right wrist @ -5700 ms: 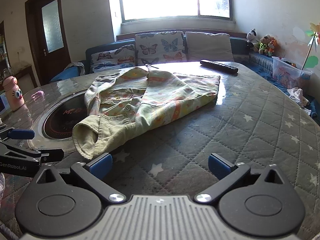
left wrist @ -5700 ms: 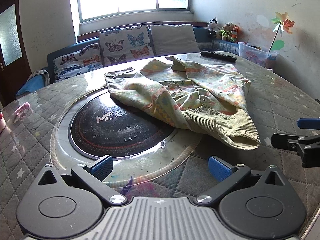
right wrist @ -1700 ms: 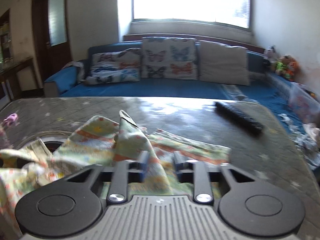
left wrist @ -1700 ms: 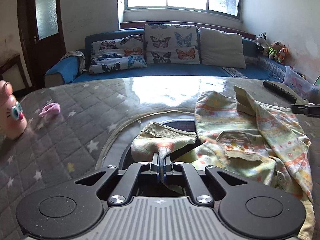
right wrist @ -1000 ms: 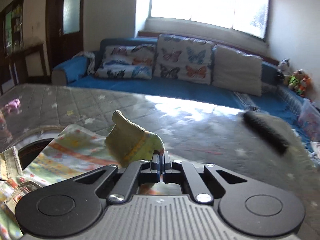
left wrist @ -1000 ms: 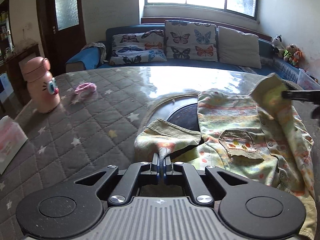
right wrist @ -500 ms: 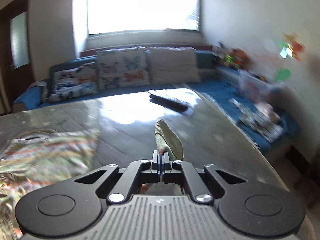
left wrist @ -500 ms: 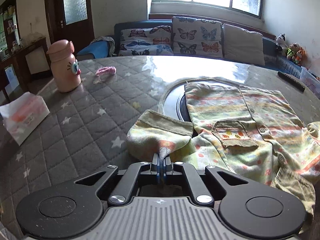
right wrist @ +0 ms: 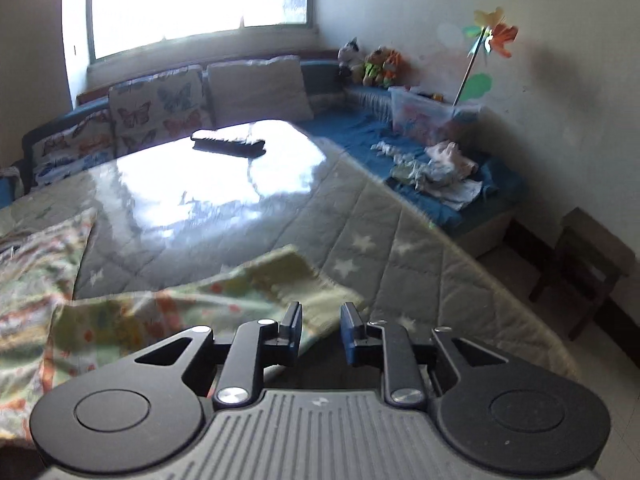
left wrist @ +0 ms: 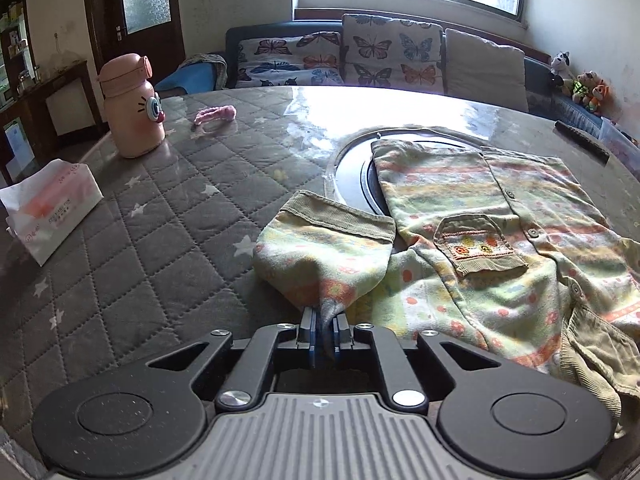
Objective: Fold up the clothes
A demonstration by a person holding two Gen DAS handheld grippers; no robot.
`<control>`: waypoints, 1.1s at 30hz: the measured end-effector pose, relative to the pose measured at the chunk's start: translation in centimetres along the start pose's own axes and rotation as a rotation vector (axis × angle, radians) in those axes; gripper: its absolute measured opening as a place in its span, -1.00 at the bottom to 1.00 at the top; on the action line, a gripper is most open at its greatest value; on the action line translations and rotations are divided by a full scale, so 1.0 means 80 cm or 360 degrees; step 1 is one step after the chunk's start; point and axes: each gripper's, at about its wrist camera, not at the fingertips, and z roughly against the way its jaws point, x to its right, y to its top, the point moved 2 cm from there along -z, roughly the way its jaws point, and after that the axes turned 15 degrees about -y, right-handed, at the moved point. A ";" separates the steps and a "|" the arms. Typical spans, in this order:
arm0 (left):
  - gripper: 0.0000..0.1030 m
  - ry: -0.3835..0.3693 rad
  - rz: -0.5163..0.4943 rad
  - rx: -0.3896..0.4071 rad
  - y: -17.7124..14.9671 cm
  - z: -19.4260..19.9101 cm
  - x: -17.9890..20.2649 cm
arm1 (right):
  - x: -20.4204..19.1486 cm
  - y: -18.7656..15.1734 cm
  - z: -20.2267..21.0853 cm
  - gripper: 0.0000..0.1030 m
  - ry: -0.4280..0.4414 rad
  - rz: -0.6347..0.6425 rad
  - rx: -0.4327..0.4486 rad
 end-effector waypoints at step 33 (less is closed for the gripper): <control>-0.22 -0.0076 -0.0442 -0.0112 0.052 -0.101 0.033 | -0.089 0.018 -0.077 -0.23 0.0247 0.0160 -0.0070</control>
